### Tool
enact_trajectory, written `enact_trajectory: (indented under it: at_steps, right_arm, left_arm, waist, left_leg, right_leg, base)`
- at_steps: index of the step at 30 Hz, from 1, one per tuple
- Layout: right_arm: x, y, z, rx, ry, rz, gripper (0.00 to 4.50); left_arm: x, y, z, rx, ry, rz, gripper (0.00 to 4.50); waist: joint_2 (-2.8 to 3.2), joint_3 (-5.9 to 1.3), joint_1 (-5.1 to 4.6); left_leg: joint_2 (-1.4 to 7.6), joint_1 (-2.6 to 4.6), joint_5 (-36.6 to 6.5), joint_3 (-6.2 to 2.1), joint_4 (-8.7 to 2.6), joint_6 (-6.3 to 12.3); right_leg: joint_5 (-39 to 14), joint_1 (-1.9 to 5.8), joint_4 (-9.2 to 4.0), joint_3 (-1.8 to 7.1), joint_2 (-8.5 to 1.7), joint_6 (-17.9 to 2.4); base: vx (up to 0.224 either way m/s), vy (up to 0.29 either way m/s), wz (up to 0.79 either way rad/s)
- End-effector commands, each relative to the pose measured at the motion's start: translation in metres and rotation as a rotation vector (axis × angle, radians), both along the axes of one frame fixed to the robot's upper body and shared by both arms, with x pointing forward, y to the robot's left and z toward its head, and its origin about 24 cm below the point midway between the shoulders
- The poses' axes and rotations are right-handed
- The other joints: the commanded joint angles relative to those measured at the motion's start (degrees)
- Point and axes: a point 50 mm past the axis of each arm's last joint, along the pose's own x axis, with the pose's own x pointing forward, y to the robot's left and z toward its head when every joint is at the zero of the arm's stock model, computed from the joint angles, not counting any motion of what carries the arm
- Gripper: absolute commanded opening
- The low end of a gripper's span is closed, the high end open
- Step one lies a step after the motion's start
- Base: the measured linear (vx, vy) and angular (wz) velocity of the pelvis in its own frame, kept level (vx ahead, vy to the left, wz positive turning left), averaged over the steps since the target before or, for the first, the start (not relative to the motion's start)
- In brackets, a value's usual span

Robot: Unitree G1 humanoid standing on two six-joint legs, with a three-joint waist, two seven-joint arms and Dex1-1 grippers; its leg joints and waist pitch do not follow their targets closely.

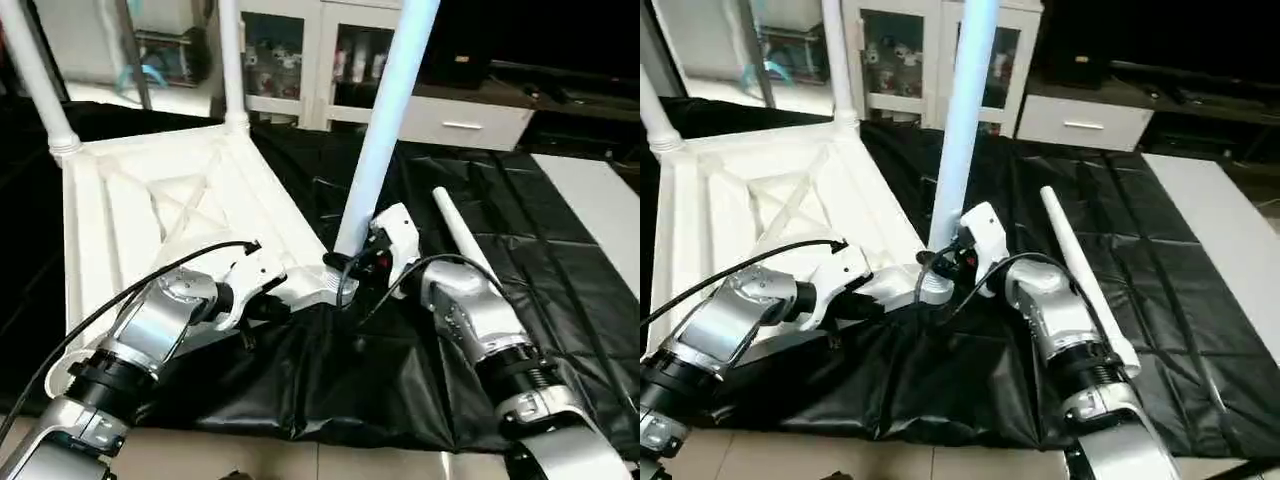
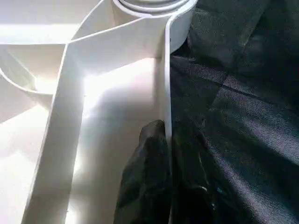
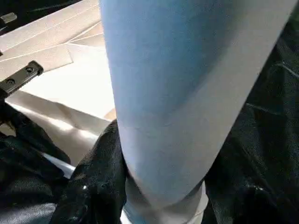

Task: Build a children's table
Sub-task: Insert table leg to table base

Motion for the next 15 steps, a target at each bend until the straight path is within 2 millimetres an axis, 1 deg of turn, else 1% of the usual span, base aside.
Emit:
enact_trajectory:
  at_steps: [1,2,3,4,5,6,7,8,9,10,11,12,13,14,15]
  right_arm:
    - [-0.014,-0.029,-0.047,-0.12,0.2,-0.132,1.88]
    - [-0.014,-0.029,-0.048,-0.122,0.199,-0.134,1.88]
    - [-0.013,-0.029,-0.048,-0.128,0.197,-0.143,1.88]
    - [-0.013,-0.029,-0.048,-0.129,0.196,-0.148,1.88]
    - [-0.011,-0.028,-0.049,-0.134,0.183,-0.18,1.88]
    - [-0.01,-0.027,-0.049,-0.135,0.178,-0.194,1.88]
    - [-0.008,-0.026,-0.048,-0.138,0.161,-0.238,1.88]
    - [-0.007,-0.026,-0.048,-0.139,0.149,-0.267,1.88]
    - [-0.006,-0.025,-0.048,-0.139,0.147,-0.276,1.88]
    - [-0.004,-0.024,-0.047,-0.133,0.137,-0.338,1.88]
    - [-0.003,-0.023,-0.047,-0.132,0.134,-0.359,1.88]
    - [0.001,-0.017,-0.046,-0.129,0.122,-0.46,1.88]
    - [0.002,-0.016,-0.046,-0.129,0.122,-0.471,1.88]
    - [0.002,-0.014,-0.046,-0.129,0.123,-0.485,1.88]
    - [0.003,-0.011,-0.047,-0.129,0.129,-0.503,1.88]
  left_arm:
    - [-0.011,-0.003,-0.012,-0.027,0.071,-0.027,0.0]
    - [-0.011,-0.003,-0.012,-0.027,0.071,-0.027,0.0]
    - [-0.011,-0.003,-0.012,-0.026,0.072,-0.026,0.0]
    - [-0.011,-0.002,-0.013,-0.025,0.072,-0.025,0.0]
    - [-0.011,-0.002,-0.012,-0.026,0.069,-0.017,0.0]
    - [-0.011,-0.002,-0.012,-0.027,0.067,-0.015,0.0]
    - [-0.009,-0.004,-0.011,-0.043,0.056,0.006,0.0]
    - [-0.008,-0.005,-0.01,-0.054,0.048,0.021,0.0]
    - [-0.007,-0.006,-0.01,-0.055,0.046,0.024,0.0]
    - [-0.004,-0.008,-0.009,-0.06,0.026,0.049,0.0]
    - [-0.003,-0.009,-0.008,-0.061,0.019,0.059,0.0]
    - [0.006,-0.019,-0.004,-0.066,-0.022,0.111,0.0]
    - [0.007,-0.021,-0.003,-0.07,-0.028,0.123,0.0]
    - [0.01,-0.023,-0.002,-0.076,-0.036,0.14,0.0]
    - [0.013,-0.028,0.001,-0.087,-0.043,0.158,0.0]
  waist:
    - [1.37,-1.44,-1.03]
    - [1.6,-1.17,-1.08]
    - [1.44,-0.96,-1.36]
    - [1.83,-0.92,-1.29]
    - [2.41,-0.75,-1.3]
    - [2.61,-0.85,-0.99]
    - [2.81,-1.13,1.33]
    - [1.89,-1.18,1.65]
    - [-2.34,-2.02,0.96]
    - [-1.61,-1.25,1.87]
    - [-1.69,-1.36,1.49]
    - [-0.44,-2.42,1.79]
    - [-0.38,-2.85,1.07]
    - [0.23,-3.19,1.23]
    - [0.25,-2.82,0.51]
  left_leg:
    - [4.77,2.49,-42.22,-4.06,-6.22,-5.2]
    - [4.81,2.79,-43.94,-4.04,-6.4,-5.33]
    - [4.78,3.25,-46.23,-4.02,-6.59,-5.36]
    - [4.98,3.24,-48.07,-3.87,-7.27,-5.64]
    - [5.46,2.19,-51.06,-3.29,-9.18,-6.43]
    - [5.94,0.96,-52.42,-2.78,-10.78,-6.77]
    - [6.28,-2.32,-54.41,-0.38,-14.52,-7.51]
    - [5.58,-1.5,-51.94,0.86,-14.73,-7.02]
    - [2.85,3.93,-36.65,-0.03,-5.92,-5.38]
    - [2.63,4.74,-15.93,-2.48,2.5,-0.74]
    - [2.21,0.67,-8.51,-4.05,1.59,0.42]
    - [3.85,-0.64,-6.24,-4.03,-4.77,-3.23]
    - [4.31,0.72,-8.47,-3.79,-4.89,-3.69]
    - [4.36,1.82,-10.2,-3.45,-4.75,-4.26]
    - [4.15,1.55,-14.58,-2.68,-5.08,-3.82]
  right_leg:
    - [-35.58,-0.47,-5.54,1.86,-5.88,-3.22]
    - [-35.93,-0.64,-5.73,1.36,-5.67,-3.01]
    - [-36.8,-0.5,-6.0,0.29,-5.44,-2.37]
    - [-36.39,0.02,-5.61,-0.29,-5.25,-2.27]
    - [-32.62,1.17,-3.76,-1.03,-4.21,-3.02]
    - [-28.44,2.29,-1.15,-0.79,-3.51,-3.89]
    - [-16.81,4.66,6.63,-0.28,-1.98,-5.18]
    - [-15.61,3.29,6.94,0.74,-1.7,-4.68]
    - [-35.84,-2.64,-1.93,4.57,-6.14,-2.96]
    - [-54.17,-3.75,-8.13,7.76,-13.17,-2.17]
    - [-51.86,0.3,-6.15,8.21,-12.87,-2.93]
    - [-28.36,1.56,-2.07,3.54,-6.12,-3.91]
    - [-20.29,0.62,-0.77,3.39,-4.99,-5.21]
    - [-14.05,0.22,-0.27,3.46,-4.68,-7.31]
    - [-9.98,0.35,-0.37,3.59,-4.51,-10.61]
  base:
    - [0.0,0.0,0.0]
    - [0.0,0.0,0.0]
    - [0.0,0.0,0.0]
    - [0.0,0.0,0.0]
    - [0.0,0.0,0.0]
    - [0.0,0.0,0.0]
    - [0.0,0.0,0.0]
    - [-0.004,-0.11,0.19]
    - [-0.004,-0.11,0.19]
    - [0.098,-0.109,-0.02]
    - [0.158,-0.016,-0.43]
    - [0.158,-0.016,-0.43]
    - [0.064,0.001,-0.22]
    - [-0.032,-0.034,0.21]
    - [-0.032,-0.034,0.21]
